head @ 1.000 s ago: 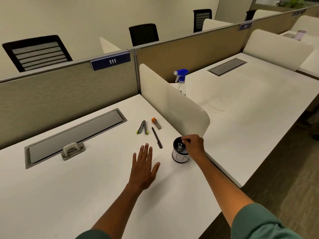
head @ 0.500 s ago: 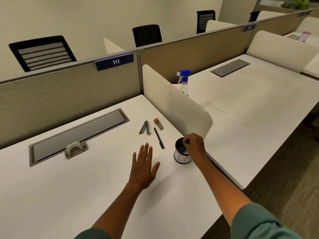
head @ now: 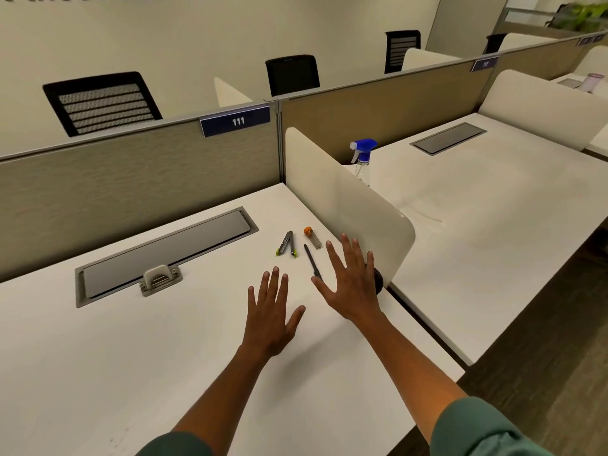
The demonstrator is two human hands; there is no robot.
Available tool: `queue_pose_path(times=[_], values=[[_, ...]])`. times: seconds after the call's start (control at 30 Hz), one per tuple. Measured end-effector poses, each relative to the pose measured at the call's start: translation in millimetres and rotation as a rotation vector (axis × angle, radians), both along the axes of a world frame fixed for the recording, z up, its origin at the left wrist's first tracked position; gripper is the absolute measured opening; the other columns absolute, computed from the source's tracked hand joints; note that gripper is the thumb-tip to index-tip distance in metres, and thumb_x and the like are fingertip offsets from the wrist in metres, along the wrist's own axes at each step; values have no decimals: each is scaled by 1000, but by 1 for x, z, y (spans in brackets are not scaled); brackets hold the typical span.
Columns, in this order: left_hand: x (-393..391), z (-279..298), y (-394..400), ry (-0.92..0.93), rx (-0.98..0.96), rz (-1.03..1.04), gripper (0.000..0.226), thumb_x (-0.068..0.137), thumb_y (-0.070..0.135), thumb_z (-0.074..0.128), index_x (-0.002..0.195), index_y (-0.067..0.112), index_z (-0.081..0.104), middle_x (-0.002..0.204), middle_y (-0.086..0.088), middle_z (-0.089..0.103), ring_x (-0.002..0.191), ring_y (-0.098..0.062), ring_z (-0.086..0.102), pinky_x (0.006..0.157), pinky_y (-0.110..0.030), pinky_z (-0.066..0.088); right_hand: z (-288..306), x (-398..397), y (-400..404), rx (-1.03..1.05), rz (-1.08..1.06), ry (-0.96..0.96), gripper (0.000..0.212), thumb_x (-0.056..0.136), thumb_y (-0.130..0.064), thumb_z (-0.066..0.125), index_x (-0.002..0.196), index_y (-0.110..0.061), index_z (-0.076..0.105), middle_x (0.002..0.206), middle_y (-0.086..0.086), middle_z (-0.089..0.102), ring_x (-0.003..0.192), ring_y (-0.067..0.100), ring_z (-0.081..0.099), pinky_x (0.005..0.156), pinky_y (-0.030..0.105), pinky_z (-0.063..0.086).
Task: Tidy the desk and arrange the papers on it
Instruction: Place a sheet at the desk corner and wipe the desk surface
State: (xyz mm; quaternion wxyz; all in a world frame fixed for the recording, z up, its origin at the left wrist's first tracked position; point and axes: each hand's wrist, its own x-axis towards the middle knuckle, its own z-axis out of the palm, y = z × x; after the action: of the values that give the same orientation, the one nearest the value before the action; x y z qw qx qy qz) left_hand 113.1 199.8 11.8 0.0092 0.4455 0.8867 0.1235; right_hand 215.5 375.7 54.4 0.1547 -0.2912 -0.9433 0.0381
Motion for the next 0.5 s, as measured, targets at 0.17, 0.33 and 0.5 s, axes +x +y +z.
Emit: queue_pose_path(times=[0.17, 0.33, 0.5], values=[[-10, 2, -31, -4, -5, 49, 81, 91, 69, 9, 155, 18, 2, 162, -4, -12, 149, -23, -14, 120, -52, 0, -1, -16, -28, -1, 39, -15, 85, 87, -75, 25, 154, -27, 4, 162, 7, -1, 149, 30, 2, 116, 58, 14], [-18, 1, -72, -18, 2, 107, 82, 90, 70, 6, 155, 19, -1, 162, -4, -15, 148, -22, -17, 120, -52, -2, -6, -36, -62, -21, 109, -12, 84, 87, -74, 26, 154, -27, 4, 162, 7, -6, 149, 27, -7, 116, 59, 9], [-28, -3, -125, -22, 8, 187, 81, 91, 69, 10, 155, 19, 1, 162, -4, -13, 149, -22, -15, 120, -52, -2, -8, -56, -108, -36, 165, -29, 85, 86, -76, 24, 153, -29, 3, 162, 6, -5, 149, 28, -4, 117, 57, 8]])
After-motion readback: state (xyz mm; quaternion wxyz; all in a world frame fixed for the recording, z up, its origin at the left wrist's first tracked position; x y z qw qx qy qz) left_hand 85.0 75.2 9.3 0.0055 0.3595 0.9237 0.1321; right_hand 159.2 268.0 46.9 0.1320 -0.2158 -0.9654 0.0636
